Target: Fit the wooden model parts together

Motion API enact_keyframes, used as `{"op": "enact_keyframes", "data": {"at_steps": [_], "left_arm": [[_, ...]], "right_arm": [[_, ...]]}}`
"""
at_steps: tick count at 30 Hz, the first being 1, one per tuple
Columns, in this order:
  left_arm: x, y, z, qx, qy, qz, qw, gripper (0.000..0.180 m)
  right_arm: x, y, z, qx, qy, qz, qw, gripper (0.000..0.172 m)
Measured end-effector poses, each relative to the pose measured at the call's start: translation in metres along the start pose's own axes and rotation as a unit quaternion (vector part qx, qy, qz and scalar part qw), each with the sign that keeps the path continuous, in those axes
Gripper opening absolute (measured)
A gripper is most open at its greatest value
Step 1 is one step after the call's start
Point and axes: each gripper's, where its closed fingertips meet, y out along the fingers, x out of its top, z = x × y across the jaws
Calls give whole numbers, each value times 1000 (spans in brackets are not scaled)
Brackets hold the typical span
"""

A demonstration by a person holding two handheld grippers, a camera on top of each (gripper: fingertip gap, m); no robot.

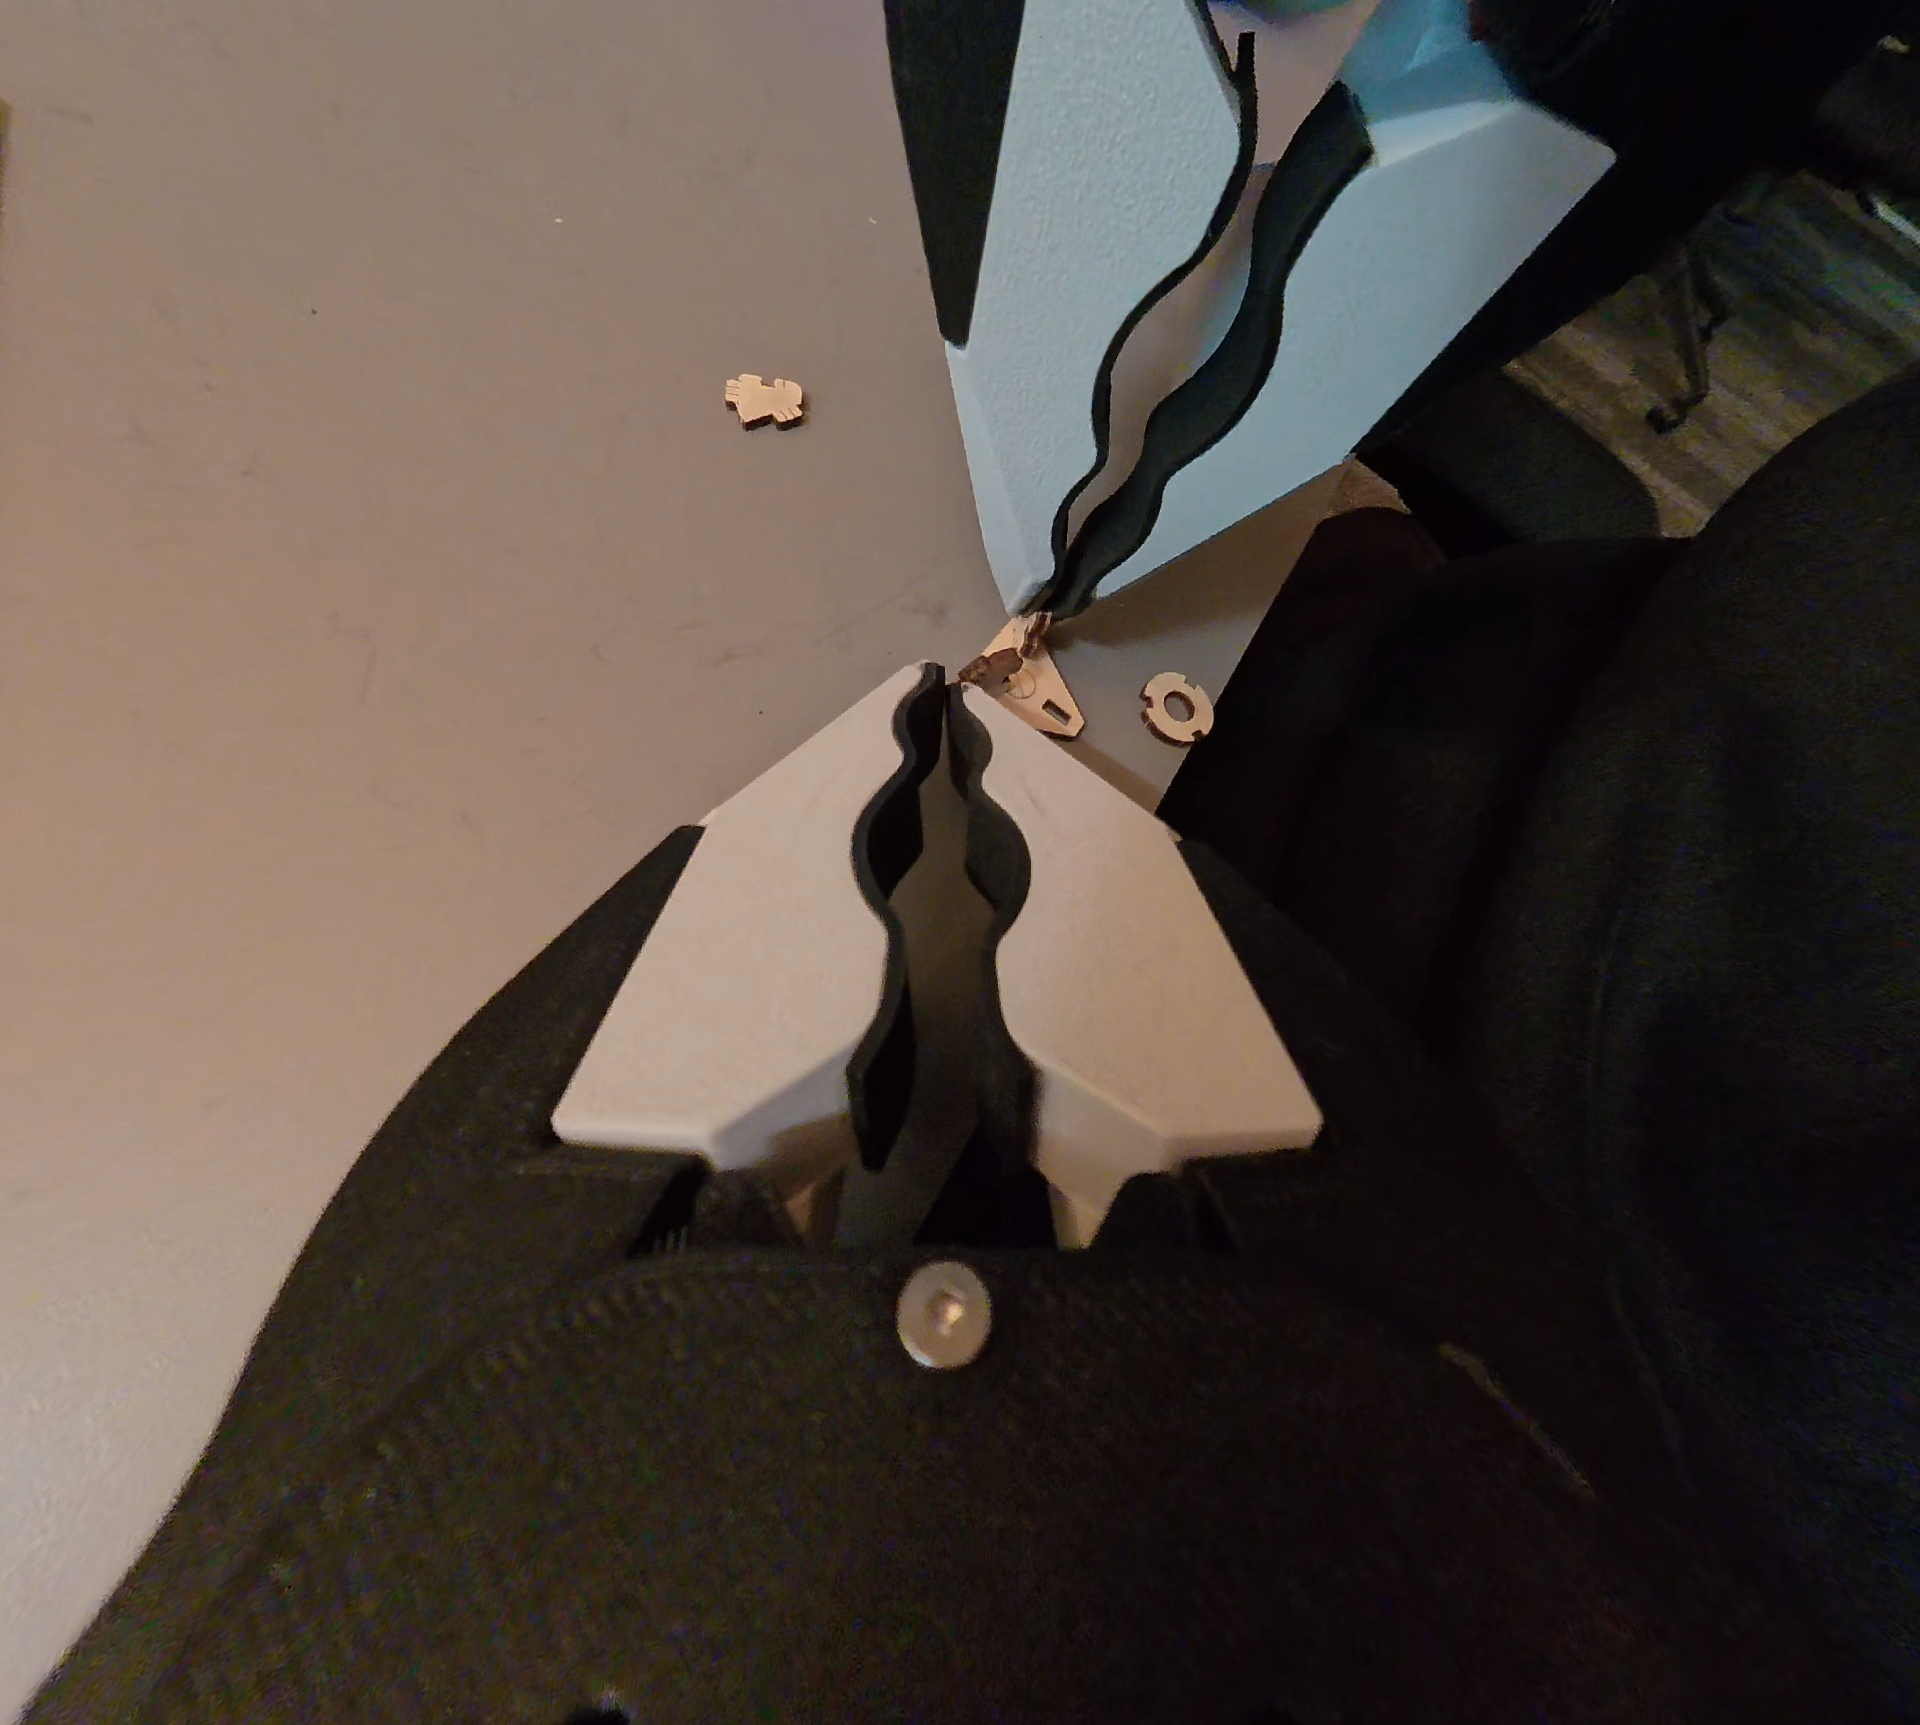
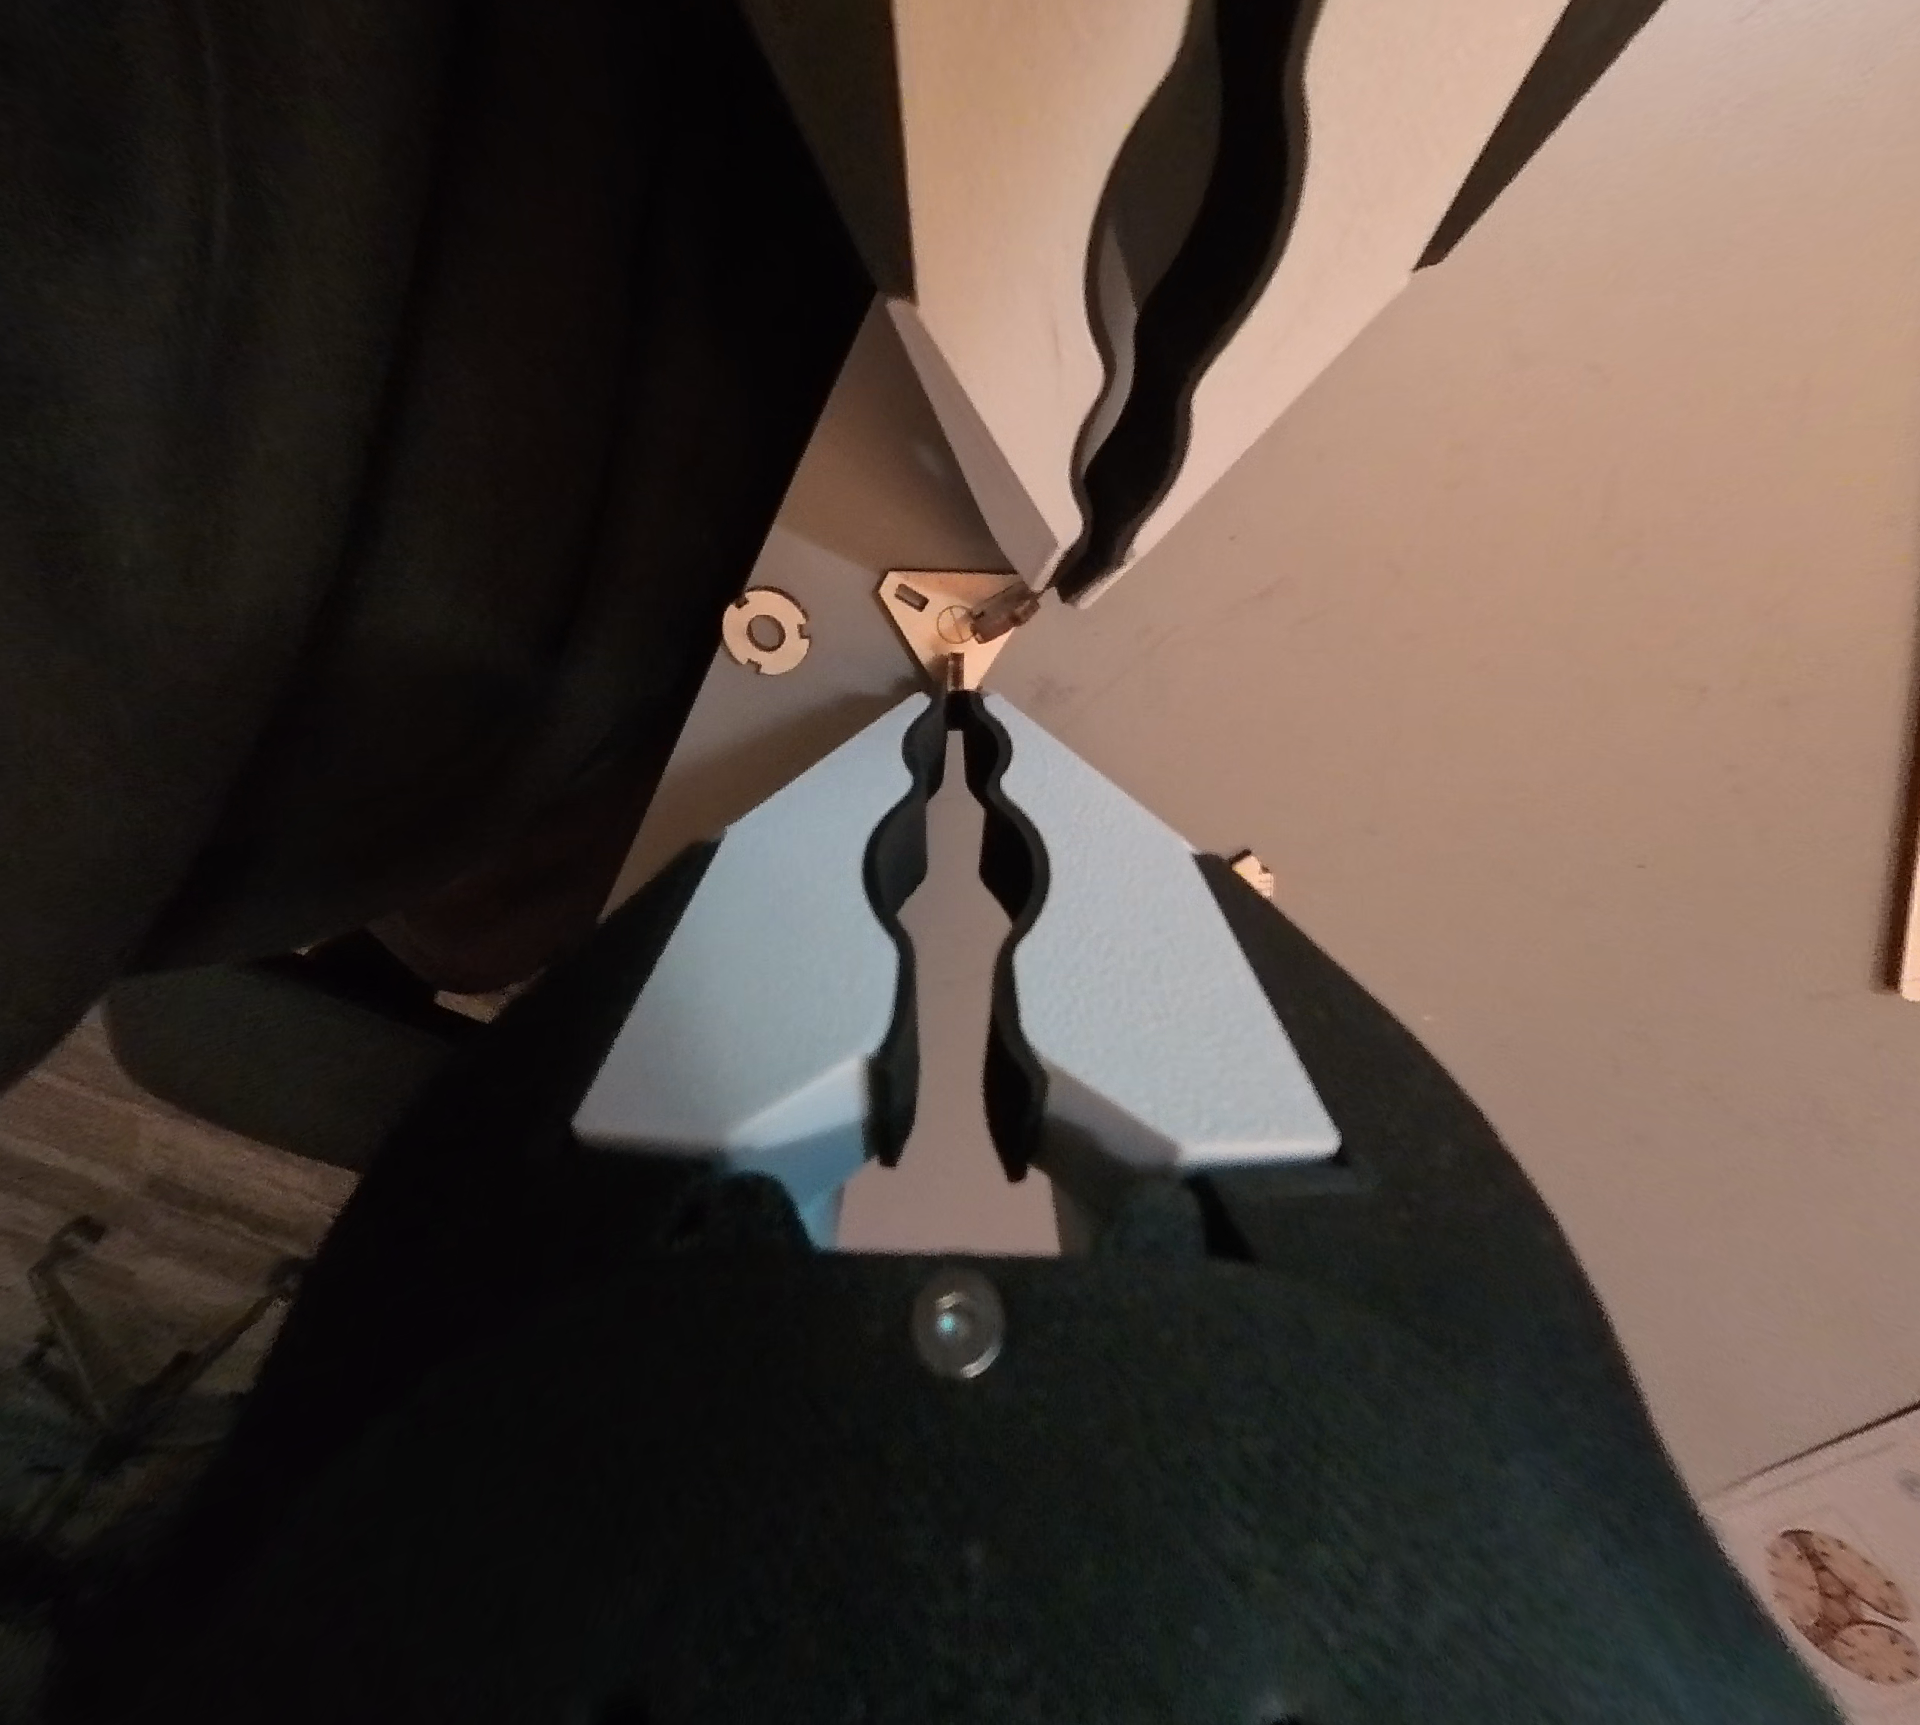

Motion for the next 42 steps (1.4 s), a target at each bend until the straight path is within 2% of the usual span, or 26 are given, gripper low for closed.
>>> {"op": "enact_keyframes", "data": {"at_steps": [6, 13, 21, 25, 31, 34, 37, 40, 42], "left_arm": [[0, 0, 0, 1, -4, -1, 1000, 0], [0, -1, 3, 9, -15, 0, 1000, 0], [-3, -9, 11, 29, -28, 3, 999, 1], [0, -11, 9, 23, -32, -9, 999, 3], [7, -15, 11, -1, -73, -47, 996, 8], [9, -14, 9, -16, -83, -54, 995, 11], [20, -16, -1, -36, -70, -86, 993, 17], [30, -20, -12, -75, -69, -120, 988, 16], [37, -27, -20, -118, -84, -146, 979, 3]], "right_arm": [[0, 0, 0, -9, -9, 20, 1000, 0], [-3, 2, 0, 3, 19, 30, 999, 0], [-4, 2, 0, 8, 30, 80, 996, 0], [-10, -2, -11, -14, 44, 100, 994, 0], [-10, -18, -30, -5, 139, 31, 990, 0], [-11, -17, -22, 25, 141, 13, 990, 0], [3, -23, -12, 44, 137, -36, 989, 0], [18, -37, -6, 57, 138, -97, 984, 0], [21, -45, -6, 53, 139, -121, 981, 0]]}}
